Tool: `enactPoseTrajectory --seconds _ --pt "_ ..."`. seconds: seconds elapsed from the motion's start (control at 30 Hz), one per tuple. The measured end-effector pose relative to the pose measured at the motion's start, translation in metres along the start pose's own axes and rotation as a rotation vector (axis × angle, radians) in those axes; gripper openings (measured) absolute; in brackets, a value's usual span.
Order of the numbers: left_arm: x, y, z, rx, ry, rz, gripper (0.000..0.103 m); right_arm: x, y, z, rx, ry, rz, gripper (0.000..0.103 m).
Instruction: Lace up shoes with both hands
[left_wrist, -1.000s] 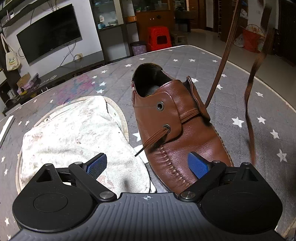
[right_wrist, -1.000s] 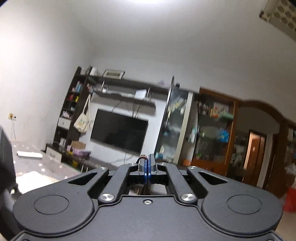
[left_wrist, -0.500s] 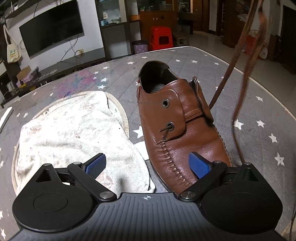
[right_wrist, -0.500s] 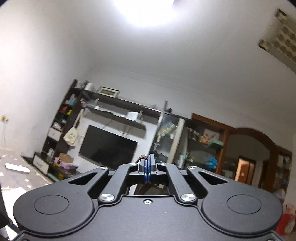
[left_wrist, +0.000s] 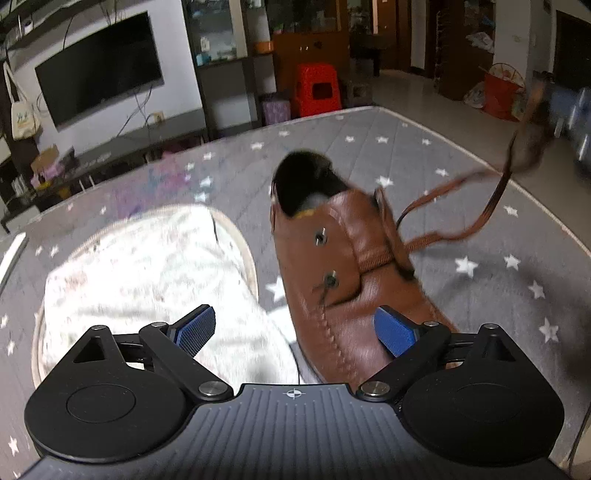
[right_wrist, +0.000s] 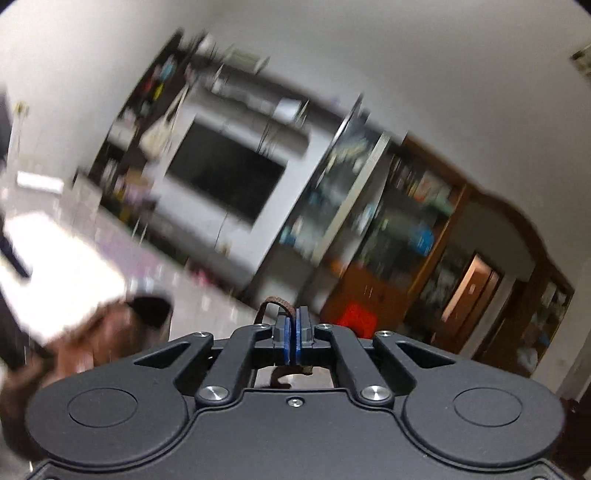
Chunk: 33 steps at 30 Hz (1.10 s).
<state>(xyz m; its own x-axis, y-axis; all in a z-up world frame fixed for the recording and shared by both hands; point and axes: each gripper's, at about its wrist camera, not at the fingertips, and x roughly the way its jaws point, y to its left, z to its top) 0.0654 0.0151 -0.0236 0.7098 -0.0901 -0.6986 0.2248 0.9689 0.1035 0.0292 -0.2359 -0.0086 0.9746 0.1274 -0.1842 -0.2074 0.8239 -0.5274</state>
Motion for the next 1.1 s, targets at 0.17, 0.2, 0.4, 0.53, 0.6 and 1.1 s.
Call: enactPoseTrajectory --seconds 0.17,0.2,0.4,0.53,0.6,1.1 --pt "-0.004 0.0 0.018 0.004 -0.036 0.002 0.091 0.016 0.021 -0.019 -0.088 0.156 0.088 0.037" --pt "-0.005 0.001 0.02 0.003 -0.041 0.003 0.09 0.019 0.025 -0.018 -0.106 0.178 0.105 0.038" --pt "0.003 0.006 0.03 -0.018 -0.024 0.002 0.081 0.021 0.034 -0.02 -0.123 0.24 0.206 0.038" --pt "0.003 0.004 0.034 -0.022 -0.018 -0.009 0.077 0.01 0.048 -0.011 -0.137 0.186 0.29 0.038" --pt "0.002 0.002 0.036 -0.01 -0.022 -0.015 0.065 0.004 0.058 -0.006 -0.168 0.149 0.348 0.038" --pt "-0.003 0.012 0.039 -0.02 -0.013 -0.055 0.042 0.042 0.102 0.012 -0.275 0.061 0.408 0.002"
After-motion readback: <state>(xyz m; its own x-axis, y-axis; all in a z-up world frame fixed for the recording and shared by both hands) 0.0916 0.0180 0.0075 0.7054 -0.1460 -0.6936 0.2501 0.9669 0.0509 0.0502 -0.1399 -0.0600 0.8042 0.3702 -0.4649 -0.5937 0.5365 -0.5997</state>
